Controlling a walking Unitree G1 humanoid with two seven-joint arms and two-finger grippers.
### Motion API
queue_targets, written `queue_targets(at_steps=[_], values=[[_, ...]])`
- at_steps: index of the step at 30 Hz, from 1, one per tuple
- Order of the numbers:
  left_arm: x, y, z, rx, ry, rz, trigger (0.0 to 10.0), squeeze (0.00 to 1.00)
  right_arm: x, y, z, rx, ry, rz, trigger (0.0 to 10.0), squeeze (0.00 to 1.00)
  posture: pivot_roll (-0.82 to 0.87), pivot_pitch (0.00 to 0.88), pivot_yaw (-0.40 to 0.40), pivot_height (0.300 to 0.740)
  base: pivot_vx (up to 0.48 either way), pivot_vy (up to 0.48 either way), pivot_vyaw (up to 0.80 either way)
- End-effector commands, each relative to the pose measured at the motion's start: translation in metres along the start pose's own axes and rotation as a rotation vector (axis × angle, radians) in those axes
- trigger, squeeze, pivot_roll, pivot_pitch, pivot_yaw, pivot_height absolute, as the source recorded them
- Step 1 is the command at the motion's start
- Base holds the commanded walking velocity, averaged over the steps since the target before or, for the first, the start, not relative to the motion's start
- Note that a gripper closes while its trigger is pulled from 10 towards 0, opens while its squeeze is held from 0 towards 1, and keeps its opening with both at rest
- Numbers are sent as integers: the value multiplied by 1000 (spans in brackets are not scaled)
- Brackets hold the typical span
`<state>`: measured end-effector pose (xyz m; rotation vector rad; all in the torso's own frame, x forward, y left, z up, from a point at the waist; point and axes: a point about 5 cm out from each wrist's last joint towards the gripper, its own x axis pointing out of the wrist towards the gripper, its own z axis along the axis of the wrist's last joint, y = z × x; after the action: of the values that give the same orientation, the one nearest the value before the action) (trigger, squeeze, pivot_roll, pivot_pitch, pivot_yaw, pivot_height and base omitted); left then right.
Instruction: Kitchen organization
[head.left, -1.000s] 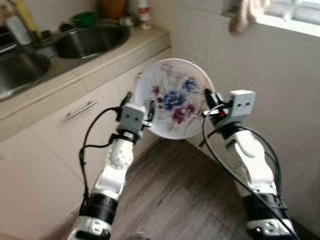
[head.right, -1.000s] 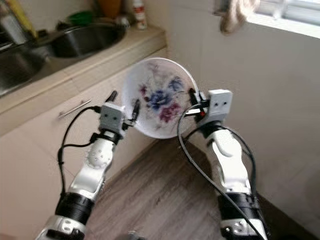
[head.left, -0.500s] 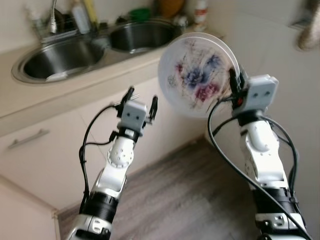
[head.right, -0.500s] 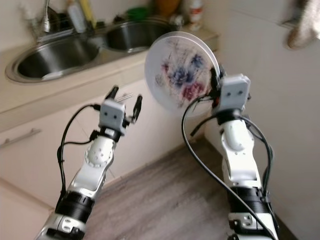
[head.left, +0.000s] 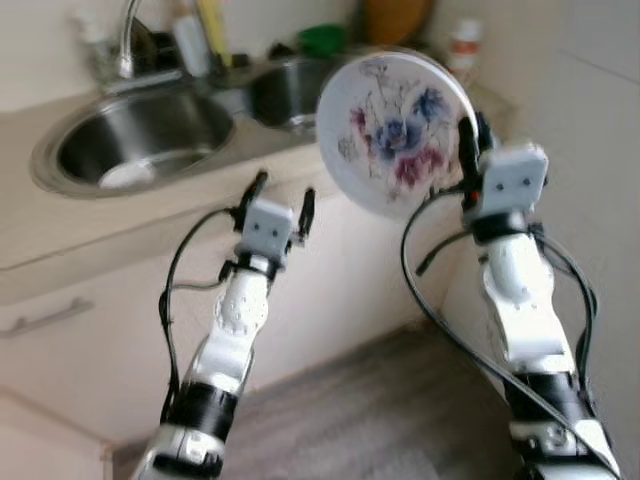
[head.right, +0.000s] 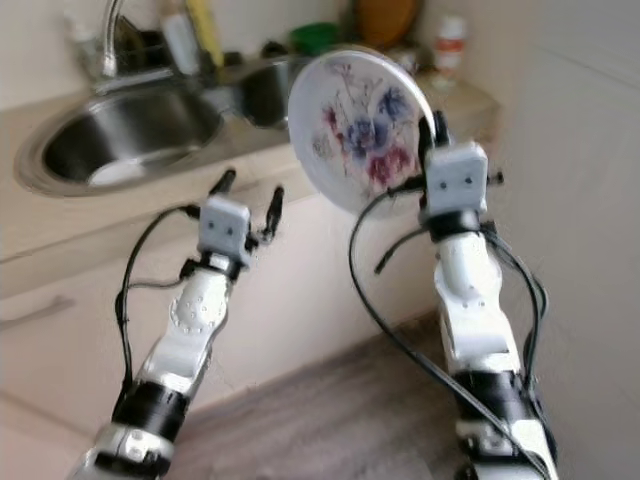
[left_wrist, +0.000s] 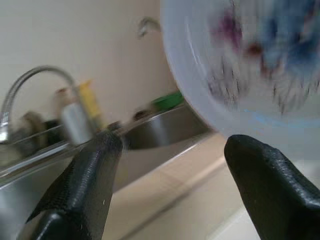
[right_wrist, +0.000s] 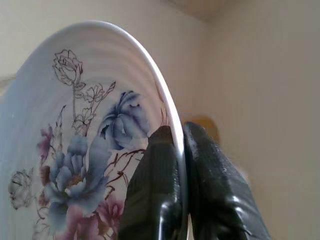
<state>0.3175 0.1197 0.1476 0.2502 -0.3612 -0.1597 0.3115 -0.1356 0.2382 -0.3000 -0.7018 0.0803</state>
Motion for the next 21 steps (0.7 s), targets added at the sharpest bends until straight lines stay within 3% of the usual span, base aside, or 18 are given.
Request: queue_targets(at_steps=[1,5,7,15,21], values=[[3,-5,7,-10,-37,-5,10000,0,8,-18,19,-52,-107,-83,0,0,-168,0,42,740,371,0,800],[3,-2,9,-9,-46,1,10000,0,26,-44,73,-117,-352,-220,0,0,-170,0,45,740,317,0,200],[3,-2,9,-10,-48,0,10000,0,28,-45,84,-127,-400,-224,0,0,-170,0,45,740,127,0,0],[7,-5,13,-19,-68,1,10000,0,24,-28,77,-114,-371,-163,0,0,-176,0,49,740,0,0,0],[6,6,19,-7,-112,76,10000,0,24,-28,68,-124,-325,-151,0,0,-173,0,47,740,297,0,116]])
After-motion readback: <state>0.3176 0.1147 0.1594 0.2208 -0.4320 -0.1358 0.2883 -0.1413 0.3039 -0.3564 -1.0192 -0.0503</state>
